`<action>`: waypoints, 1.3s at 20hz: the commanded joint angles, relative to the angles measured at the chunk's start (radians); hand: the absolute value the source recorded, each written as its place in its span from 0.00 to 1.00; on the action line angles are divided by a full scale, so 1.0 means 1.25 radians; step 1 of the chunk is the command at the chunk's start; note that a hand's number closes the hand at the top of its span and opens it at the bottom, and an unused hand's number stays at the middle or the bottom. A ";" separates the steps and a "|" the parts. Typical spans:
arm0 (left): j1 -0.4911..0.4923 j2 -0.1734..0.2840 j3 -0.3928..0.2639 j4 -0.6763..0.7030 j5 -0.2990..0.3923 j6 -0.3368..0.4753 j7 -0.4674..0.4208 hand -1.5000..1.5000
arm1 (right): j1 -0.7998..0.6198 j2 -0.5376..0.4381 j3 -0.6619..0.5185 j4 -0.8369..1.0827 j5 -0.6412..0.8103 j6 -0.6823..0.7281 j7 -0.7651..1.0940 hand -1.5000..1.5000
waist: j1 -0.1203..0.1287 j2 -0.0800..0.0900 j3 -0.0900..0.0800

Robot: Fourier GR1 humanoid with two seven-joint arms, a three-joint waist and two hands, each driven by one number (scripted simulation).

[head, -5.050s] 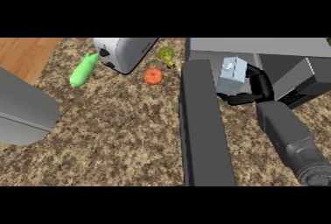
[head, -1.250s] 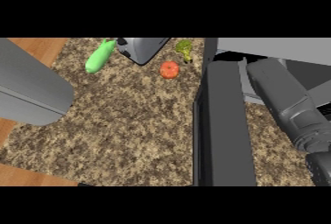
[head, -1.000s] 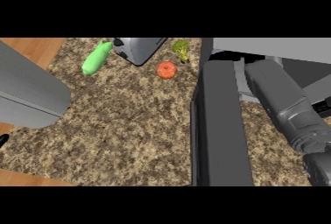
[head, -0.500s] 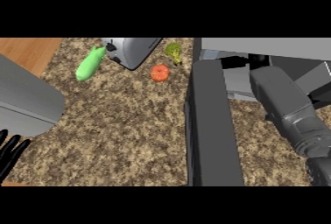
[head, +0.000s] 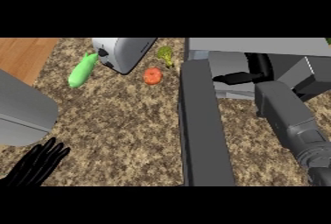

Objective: Pick up the milk, place it into the microwave and close the microwave

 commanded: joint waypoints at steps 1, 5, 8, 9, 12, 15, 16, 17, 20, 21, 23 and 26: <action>-0.003 0.001 -0.034 0.045 -0.043 -0.046 -0.004 0.00 | 0.059 0.038 -0.021 0.000 -0.028 0.115 -0.040 0.00 | -0.022 -0.010 -0.001; -0.044 -0.040 -0.080 0.067 -0.152 -0.050 -0.029 0.00 | 0.103 0.057 -0.037 -0.018 -0.052 0.187 -0.072 0.00 | -0.034 -0.017 -0.002; -0.001 -0.054 -0.091 0.055 -0.217 -0.068 -0.089 0.00 | 0.158 0.082 -0.019 -0.035 -0.045 0.223 -0.086 0.00 | -0.041 -0.024 -0.003; -0.043 -0.031 -0.057 0.094 -0.200 -0.068 -0.082 0.00 | 0.188 0.089 -0.017 -0.045 -0.048 0.248 -0.108 0.00 | -0.052 -0.027 -0.003; -0.100 -0.055 -0.133 0.122 -0.275 0.007 -0.080 0.00 | 0.242 0.105 -0.005 -0.080 -0.049 0.244 -0.123 0.00 | -0.066 -0.031 -0.003; -0.115 -0.055 -0.131 0.195 -0.332 -0.009 -0.162 1.00 | 0.322 0.096 0.032 -0.106 -0.022 0.231 -0.116 0.00 | -0.068 -0.031 -0.004; -0.132 -0.052 -0.112 0.220 -0.345 -0.004 -0.175 1.00 | 0.356 0.142 0.041 -0.117 -0.016 0.184 -0.143 0.00 | -0.076 -0.034 -0.005; -0.136 -0.055 -0.177 0.196 -0.342 0.068 -0.130 1.00 | 0.399 0.125 0.047 -0.121 -0.011 0.199 -0.166 0.00 | -0.084 -0.035 -0.005; -0.174 -0.055 -0.210 0.244 -0.398 0.089 -0.186 1.00 | 0.457 0.084 0.058 -0.188 -0.016 0.219 -0.137 0.00 | -0.082 -0.034 -0.005; -0.156 -0.055 -0.217 0.230 -0.404 0.092 -0.179 1.00 | 0.474 0.085 0.061 -0.223 -0.021 0.212 -0.127 0.00 | -0.087 -0.038 -0.006; -0.197 -0.055 -0.211 0.295 -0.427 0.106 -0.186 1.00 | 0.569 0.077 0.072 -0.245 -0.016 0.231 -0.186 0.00 | -0.096 -0.035 -0.006; -0.220 -0.056 -0.262 0.339 -0.508 0.152 -0.223 1.00 | 0.621 0.060 0.058 -0.344 -0.053 0.240 -0.144 0.00 | -0.091 -0.034 -0.006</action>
